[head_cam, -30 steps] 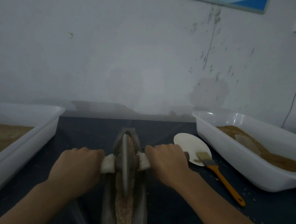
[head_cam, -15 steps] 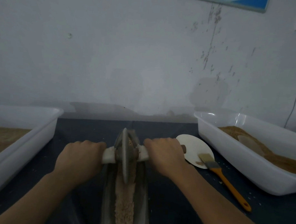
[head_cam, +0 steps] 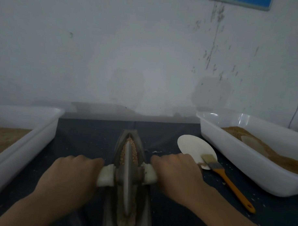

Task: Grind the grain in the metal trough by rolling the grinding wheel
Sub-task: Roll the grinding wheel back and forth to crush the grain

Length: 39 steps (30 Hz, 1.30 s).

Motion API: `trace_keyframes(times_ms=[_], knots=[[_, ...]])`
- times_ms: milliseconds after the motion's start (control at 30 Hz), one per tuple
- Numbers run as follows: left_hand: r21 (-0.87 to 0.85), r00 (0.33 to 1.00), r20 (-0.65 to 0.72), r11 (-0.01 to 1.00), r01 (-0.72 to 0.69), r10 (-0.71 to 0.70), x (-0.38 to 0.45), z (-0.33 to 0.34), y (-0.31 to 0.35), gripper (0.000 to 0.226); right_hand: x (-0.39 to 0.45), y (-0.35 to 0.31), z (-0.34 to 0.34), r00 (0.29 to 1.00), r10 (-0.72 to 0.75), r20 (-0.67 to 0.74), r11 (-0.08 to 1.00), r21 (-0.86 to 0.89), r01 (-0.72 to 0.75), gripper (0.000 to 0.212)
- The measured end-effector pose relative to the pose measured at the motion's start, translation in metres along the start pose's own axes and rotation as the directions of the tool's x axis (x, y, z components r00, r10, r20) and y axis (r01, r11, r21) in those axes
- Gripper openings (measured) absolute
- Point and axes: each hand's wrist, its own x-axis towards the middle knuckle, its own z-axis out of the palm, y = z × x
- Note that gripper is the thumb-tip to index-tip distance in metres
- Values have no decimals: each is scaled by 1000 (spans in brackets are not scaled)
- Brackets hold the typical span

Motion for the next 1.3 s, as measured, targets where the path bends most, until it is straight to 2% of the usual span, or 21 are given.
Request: trace_keyframes(times_ms=[100, 200, 400, 500, 633, 700, 733, 767, 867, 933, 1067, 1200, 1300], knots=[[-5, 998, -16, 998, 66, -66, 22, 13, -4, 23, 30, 6, 11, 998, 44, 45, 999, -1, -44, 23], [-41, 997, -1, 996, 82, -83, 44, 22, -9, 19, 52, 10, 20, 997, 69, 23, 997, -21, -68, 16], [-31, 997, 46, 998, 58, -56, 19, 14, -5, 22, 29, 5, 2, 995, 11, 101, 997, 71, -18, 19], [-23, 994, 103, 999, 46, -43, -7, 2, 0, 23, -5, -5, -11, 999, -33, 9, 999, 34, 32, 30], [-10, 996, 67, 998, 60, -59, -16, -13, 6, 22, -23, -8, -9, 999, -22, -25, 1000, 18, 23, 33], [-10, 999, 51, 1000, 6, -6, -5, -8, 5, 32, -13, -4, -3, 1000, 10, 12, 1000, 19, -10, 36], [-62, 1000, -10, 998, -21, 21, 3, -2, 2, 39, -4, -2, 0, 999, 31, 22, 999, 11, -32, 36], [-52, 999, -49, 998, -21, 19, 10, -1, 0, 39, 5, 0, 4, 998, 47, 31, 999, 6, -47, 34], [-84, 995, -49, 993, 88, -92, 26, 14, -4, 24, 34, 7, 16, 999, 39, 33, 999, 22, -40, 25], [-78, 991, -69, 991, 108, -113, 35, 18, -4, 20, 48, 11, 21, 999, 32, 9, 999, 13, -32, 24], [-79, 992, -24, 989, 122, -124, 34, 17, -2, 20, 51, 9, 16, 1000, 22, 9, 1000, 15, -22, 19], [-81, 997, 58, 995, 58, -54, 11, 5, -2, 26, 18, -1, 2, 998, 8, 66, 998, 54, -11, 19], [-123, 985, 173, 992, 31, -9, -3, -7, -2, 26, -10, -9, -10, 999, -23, 24, 998, 58, 22, 34]])
